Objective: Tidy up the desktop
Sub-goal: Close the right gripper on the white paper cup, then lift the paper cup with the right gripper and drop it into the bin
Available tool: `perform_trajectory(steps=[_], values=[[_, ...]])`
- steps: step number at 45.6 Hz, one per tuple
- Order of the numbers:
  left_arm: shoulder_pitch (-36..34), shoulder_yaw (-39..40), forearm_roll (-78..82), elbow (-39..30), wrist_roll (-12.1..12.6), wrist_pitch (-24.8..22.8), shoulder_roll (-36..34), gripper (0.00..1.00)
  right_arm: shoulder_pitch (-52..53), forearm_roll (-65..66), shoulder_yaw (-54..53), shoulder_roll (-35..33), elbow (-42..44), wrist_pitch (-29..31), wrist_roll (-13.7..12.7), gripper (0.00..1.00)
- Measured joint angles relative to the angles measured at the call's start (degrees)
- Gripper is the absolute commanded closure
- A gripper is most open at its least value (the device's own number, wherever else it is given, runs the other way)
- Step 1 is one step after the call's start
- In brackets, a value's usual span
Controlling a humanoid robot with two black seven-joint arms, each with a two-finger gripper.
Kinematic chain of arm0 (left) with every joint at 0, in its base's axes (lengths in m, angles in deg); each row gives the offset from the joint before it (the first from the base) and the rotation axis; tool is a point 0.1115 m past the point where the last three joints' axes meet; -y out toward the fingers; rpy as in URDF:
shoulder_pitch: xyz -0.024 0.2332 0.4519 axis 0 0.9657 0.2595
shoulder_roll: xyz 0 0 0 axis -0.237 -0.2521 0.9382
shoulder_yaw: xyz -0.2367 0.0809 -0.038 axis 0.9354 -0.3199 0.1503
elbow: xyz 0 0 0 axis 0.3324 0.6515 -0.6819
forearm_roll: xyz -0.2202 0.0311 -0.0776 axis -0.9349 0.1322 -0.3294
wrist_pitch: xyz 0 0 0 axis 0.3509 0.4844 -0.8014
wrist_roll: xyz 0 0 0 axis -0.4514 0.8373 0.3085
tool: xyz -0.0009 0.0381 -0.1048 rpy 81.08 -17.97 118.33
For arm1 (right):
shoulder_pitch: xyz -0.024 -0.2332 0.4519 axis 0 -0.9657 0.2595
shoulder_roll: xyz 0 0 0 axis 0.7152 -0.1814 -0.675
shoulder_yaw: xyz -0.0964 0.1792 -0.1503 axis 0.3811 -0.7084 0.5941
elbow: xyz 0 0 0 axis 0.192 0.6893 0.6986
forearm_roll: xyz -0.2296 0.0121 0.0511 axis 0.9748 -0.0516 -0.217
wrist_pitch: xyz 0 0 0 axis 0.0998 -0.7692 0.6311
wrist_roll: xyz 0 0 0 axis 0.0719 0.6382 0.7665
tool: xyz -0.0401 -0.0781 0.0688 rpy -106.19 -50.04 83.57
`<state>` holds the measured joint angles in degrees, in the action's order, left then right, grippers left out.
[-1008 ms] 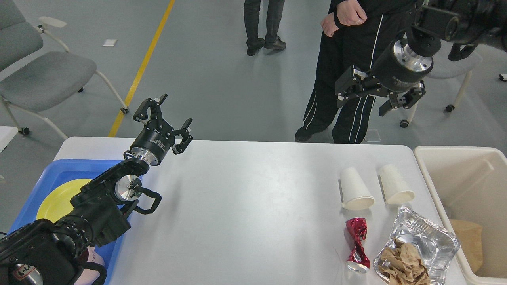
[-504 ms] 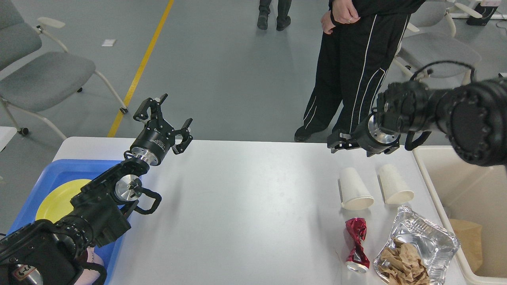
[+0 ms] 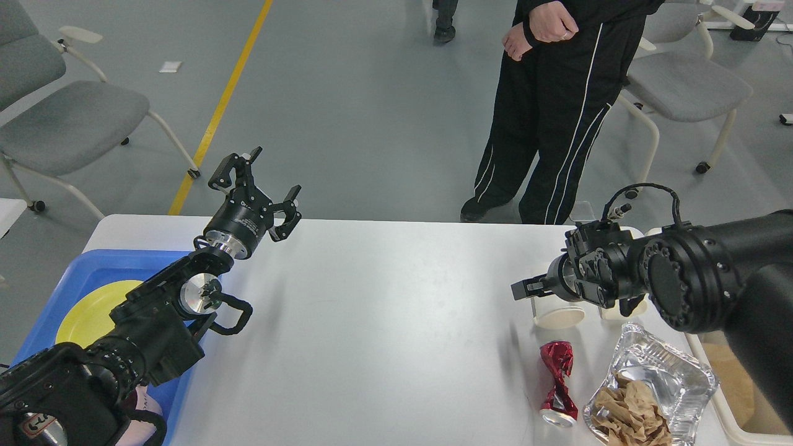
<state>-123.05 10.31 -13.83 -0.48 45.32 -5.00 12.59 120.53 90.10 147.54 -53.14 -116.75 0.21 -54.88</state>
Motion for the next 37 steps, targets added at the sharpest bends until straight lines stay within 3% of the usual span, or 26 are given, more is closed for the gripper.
perform_trajectory(steps=[9,11,17,22,25,32,37], values=[[-0.01,0.00,-0.03,0.00,0.00,-0.06,0.00,0.04,-5.47,0.01,0.87,-0.08,5.16,0.00,-0.65,0.00],[-0.01,0.00,-0.03,0.00,0.00,-0.06,0.00,0.04,-6.39,0.01,0.89,-0.10,5.85,-0.04,-0.67,0.04],[-0.01,0.00,-0.03,0.00,0.00,-0.06,0.00,0.04,-7.81,-0.10,0.53,-0.29,6.82,-1.25,-0.69,0.32],[-0.01,0.00,-0.02,0.00,0.00,-0.06,0.00,0.04,-8.15,-0.15,0.39,-0.37,6.90,-2.80,-0.71,0.66],[-0.01,0.00,0.00,0.00,0.00,-0.06,0.00,0.04,-8.16,-0.20,0.38,-0.38,6.90,-3.10,-0.76,0.81],[-0.01,0.00,0.04,0.00,0.00,-0.06,0.00,0.04,-7.46,-0.25,0.33,-0.42,6.42,-2.98,-0.86,1.00],[-0.01,0.00,0.04,0.00,0.00,-0.06,0.00,0.04,-5.66,-0.32,-0.47,-0.81,5.31,-2.63,-0.82,1.00]])
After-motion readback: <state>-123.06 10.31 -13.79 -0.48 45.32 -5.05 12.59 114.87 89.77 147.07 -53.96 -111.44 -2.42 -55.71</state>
